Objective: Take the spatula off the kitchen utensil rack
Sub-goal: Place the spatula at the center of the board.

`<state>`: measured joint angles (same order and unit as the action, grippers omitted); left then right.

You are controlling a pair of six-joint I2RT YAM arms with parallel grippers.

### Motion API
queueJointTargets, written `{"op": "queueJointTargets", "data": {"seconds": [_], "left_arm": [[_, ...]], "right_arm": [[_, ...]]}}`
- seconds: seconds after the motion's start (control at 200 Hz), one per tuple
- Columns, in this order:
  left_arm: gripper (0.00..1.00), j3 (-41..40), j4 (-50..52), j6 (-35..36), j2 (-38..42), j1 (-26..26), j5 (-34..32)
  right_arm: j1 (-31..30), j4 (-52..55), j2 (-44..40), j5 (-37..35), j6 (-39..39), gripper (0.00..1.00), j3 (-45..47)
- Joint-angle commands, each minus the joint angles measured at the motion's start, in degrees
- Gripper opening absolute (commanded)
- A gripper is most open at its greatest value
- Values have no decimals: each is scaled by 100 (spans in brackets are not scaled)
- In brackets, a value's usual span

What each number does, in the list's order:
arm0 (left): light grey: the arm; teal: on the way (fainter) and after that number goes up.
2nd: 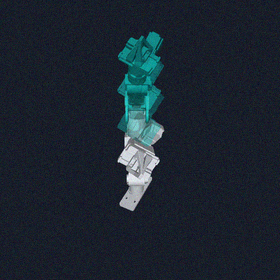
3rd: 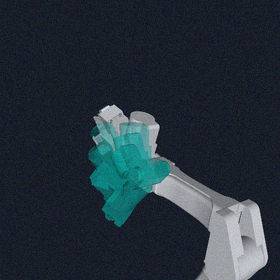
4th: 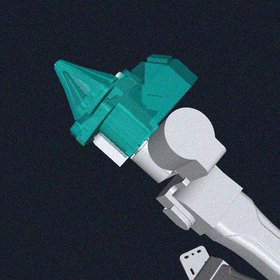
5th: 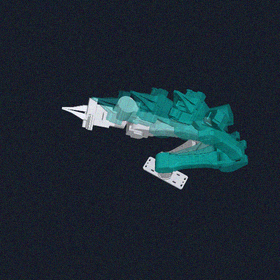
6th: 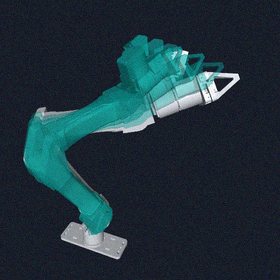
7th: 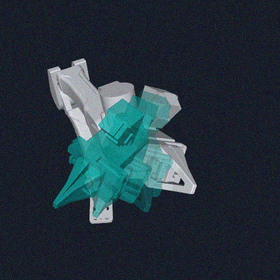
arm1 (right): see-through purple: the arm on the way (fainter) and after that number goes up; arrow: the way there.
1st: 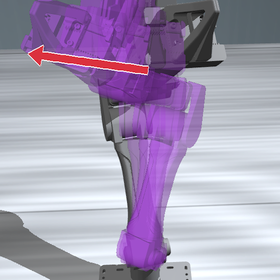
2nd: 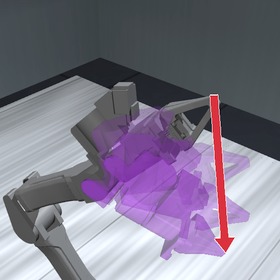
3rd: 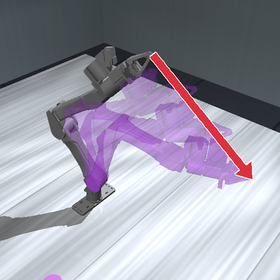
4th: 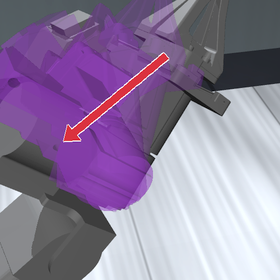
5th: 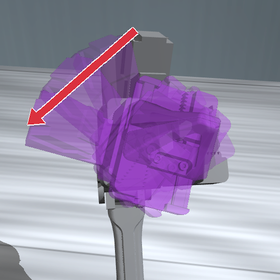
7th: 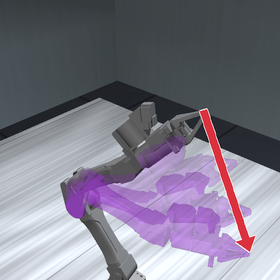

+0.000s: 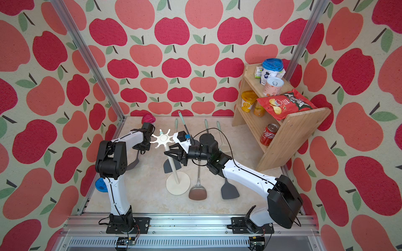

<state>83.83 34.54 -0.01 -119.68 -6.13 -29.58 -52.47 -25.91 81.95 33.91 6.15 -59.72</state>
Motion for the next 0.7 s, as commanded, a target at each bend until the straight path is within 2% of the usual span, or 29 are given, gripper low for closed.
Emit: {"op": "queueJointTargets", "data": {"seconds": [0.0,0.145,0.545,0.695], "left_arm": [[0,-157,-319,-129,-108,50,454],[0,-179,-422,-287,-140,77,1006],[0,206,129,-272,-811,7,1416],[11,174,130,-324,-649,24,1595]], "right_arm": [[17,723,-142,-90,203,0,-101],[-33,754,-112,-194,246,0,-143],[-176,1058,-113,-440,106,0,-302],[-194,1133,-93,-464,93,0,-384]]}}
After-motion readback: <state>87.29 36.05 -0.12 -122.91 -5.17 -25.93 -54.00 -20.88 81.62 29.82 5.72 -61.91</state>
